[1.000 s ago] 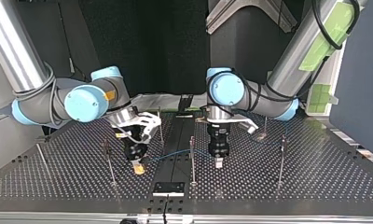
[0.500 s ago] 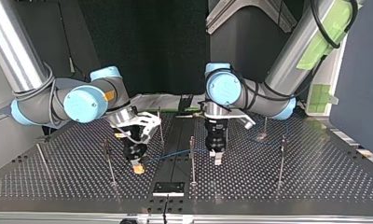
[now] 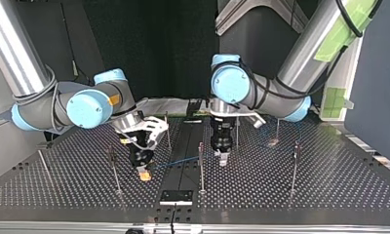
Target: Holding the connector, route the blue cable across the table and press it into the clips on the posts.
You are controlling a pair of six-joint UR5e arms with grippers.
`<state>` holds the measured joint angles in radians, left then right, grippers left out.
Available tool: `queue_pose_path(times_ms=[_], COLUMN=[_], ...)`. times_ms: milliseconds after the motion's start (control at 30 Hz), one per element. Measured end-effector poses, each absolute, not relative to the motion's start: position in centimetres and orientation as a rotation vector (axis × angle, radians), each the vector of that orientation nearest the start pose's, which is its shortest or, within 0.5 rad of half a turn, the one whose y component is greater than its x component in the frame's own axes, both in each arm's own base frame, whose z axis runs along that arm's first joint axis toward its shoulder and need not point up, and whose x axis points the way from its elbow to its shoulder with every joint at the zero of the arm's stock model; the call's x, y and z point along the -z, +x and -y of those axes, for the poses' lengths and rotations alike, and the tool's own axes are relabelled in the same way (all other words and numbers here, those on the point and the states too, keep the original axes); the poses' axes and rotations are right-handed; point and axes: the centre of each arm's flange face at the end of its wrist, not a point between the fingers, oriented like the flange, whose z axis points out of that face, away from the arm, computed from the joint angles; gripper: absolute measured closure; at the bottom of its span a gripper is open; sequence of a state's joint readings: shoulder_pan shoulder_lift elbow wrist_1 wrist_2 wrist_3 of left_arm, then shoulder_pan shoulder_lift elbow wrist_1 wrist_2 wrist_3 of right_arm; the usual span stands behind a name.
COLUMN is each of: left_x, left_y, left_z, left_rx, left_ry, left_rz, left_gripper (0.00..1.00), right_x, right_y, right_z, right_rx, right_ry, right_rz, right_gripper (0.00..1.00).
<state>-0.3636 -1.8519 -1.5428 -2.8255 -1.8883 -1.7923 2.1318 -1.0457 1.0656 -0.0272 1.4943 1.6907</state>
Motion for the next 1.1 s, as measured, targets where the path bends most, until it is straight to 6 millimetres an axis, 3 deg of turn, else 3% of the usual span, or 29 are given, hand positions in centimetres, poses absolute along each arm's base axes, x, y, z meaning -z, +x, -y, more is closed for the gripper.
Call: queue_pose_path(times_ms=[167, 433, 867, 1100], left_x=[-37.3, -38.2, -38.2, -38.1], left_y=[50.0, 47.2, 40.9, 39.1], left_z=[31.6, 31.4, 32.5, 34.2], left_rx=[0.236, 0.264, 0.237, 0.224], left_ry=[-0.114, -0.109, -0.019, -0.001], left_rz=[-1.559, -1.522, -1.547, -1.515], left_gripper=[0.0, 0.0, 0.0, 0.0], right_x=[-42.3, -41.8, -38.7, -37.4], right_y=[49.1, 48.5, 47.2, 46.1], right_z=[52.3, 52.1, 51.8, 52.2], right_rx=[-1.736, -1.694, -1.609, -1.573], right_ry=[1.639, 1.68, 1.725, 1.736], right_rz=[0.957, 0.992, 1.041, 1.066], right_gripper=[1.0, 1.0, 1.0, 1.0])
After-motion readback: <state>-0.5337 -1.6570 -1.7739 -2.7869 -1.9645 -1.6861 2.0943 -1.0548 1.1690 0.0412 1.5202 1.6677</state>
